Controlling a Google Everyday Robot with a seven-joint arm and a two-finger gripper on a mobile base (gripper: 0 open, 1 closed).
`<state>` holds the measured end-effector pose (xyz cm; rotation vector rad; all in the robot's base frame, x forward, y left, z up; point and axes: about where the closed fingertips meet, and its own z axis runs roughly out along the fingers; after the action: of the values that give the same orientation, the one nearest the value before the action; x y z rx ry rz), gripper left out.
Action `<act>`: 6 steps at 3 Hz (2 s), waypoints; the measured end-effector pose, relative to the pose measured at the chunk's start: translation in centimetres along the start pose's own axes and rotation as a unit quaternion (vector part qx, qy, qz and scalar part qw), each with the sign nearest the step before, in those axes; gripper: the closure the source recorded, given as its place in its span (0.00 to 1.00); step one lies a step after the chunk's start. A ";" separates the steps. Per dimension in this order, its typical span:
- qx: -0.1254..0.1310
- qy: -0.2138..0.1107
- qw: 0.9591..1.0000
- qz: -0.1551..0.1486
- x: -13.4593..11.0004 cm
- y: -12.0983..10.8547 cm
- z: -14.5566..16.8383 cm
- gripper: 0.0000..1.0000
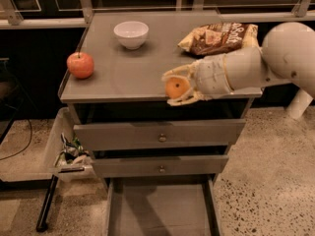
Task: Pick orange from bottom drawer and place on counter
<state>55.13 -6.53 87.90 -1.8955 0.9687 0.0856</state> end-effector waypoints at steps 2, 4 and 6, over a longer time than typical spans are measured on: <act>0.032 -0.054 0.997 0.040 3.0 -5.9 2.1 1.00; 0.062 -0.080 0.988 0.115 6.1 -7.1 3.3 1.00; 0.073 -0.075 0.979 0.175 7.9 -6.9 4.9 1.00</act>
Offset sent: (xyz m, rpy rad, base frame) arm 0.1045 0.0038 0.0209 0.2412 0.1081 -0.0196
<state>66.64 -5.90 86.85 -1.5472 1.1627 0.3503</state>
